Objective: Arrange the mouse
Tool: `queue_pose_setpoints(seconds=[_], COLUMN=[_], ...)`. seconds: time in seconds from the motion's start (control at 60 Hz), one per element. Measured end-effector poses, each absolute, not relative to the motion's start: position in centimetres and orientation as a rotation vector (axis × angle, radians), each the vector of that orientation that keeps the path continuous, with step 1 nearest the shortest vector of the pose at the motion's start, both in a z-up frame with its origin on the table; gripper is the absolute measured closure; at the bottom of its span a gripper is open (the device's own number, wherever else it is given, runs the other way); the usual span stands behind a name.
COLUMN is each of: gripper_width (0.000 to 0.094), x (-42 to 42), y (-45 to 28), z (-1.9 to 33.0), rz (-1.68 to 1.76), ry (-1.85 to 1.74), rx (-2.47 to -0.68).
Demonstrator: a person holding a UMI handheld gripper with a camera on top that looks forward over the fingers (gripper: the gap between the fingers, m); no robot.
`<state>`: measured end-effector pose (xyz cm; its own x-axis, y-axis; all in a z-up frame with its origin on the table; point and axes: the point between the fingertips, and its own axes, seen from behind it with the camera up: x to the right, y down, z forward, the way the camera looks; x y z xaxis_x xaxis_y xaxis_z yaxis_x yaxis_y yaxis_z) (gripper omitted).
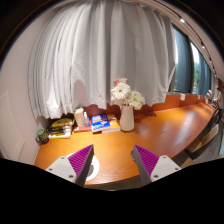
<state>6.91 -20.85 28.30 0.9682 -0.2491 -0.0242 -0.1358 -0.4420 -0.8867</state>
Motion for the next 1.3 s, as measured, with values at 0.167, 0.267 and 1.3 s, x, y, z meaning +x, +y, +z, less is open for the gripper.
queue_pose_setpoints(seconds=[0.167,0.267,1.3], gripper_width=[0.0137,0.0129,0.05], x=[4.4,4.4,22.9], y=[-21.8,-23.1,-7.9], z=[20.6,14.6,-1.7], rz=[-0.076,-0.064,-0.005], ry=[0.173,0.151,0.007], rx=[-2.131,-2.209,-2.381])
